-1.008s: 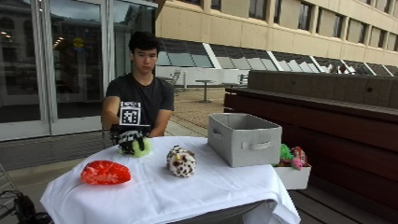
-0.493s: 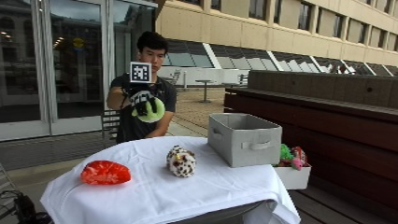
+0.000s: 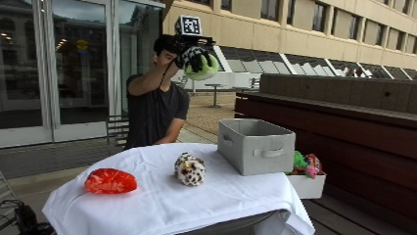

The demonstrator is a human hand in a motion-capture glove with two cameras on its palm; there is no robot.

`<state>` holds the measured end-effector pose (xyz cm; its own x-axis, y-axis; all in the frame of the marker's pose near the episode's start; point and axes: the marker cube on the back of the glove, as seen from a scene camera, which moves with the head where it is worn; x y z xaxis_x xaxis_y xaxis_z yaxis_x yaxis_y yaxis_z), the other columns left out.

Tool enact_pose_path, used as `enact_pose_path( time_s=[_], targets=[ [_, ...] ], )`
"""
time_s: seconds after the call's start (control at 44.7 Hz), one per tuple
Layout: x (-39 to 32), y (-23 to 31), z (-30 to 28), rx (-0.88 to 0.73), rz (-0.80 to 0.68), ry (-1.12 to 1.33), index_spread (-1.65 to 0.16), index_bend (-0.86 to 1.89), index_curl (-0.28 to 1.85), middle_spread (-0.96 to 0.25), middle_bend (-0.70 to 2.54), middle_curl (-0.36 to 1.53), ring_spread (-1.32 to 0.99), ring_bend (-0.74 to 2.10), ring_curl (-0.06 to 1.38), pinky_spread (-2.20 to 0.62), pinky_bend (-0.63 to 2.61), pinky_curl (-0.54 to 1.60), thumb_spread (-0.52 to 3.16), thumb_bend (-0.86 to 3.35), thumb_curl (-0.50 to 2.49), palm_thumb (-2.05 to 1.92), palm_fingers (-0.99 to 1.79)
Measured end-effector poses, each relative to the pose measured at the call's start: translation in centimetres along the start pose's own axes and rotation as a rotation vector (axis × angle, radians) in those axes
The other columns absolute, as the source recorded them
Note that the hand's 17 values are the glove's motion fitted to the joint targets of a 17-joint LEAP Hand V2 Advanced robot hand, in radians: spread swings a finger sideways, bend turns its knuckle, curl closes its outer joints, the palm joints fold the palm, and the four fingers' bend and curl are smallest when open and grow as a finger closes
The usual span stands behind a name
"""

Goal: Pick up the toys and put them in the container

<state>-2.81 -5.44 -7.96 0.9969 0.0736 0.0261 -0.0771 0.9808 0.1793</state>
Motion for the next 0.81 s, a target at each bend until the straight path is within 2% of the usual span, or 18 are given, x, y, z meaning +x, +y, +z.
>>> enact_pose_path(
  time_s=[0.224, 0.493, 0.806],
  targets=[
    [-10.5, -2.1, 0.7, 0.018, -0.101, -0.012, -0.35, 0.53, 0.33, -0.45, 0.68, 0.55, -0.41, 1.14, 0.49, -0.43, 0.97, 0.41, 0.47, 0.16, 0.82, 0.68, 1.11],
    [-21.0, -1.8, 6.8, -0.085, -0.216, -0.051, -0.36, 0.49, 0.37, -0.46, 0.65, 0.59, -0.41, 1.14, 0.49, -0.44, 0.96, 0.42, 0.46, 0.12, 0.88, 0.69, 1.1],
    [-24.1, -3.3, 12.1, -0.134, -0.273, -0.032, -0.37, 0.43, 0.42, -0.47, 0.61, 0.63, -0.4, 1.13, 0.49, -0.44, 0.95, 0.42, 0.49, 0.08, 0.93, 0.7, 1.1]
  ],
)
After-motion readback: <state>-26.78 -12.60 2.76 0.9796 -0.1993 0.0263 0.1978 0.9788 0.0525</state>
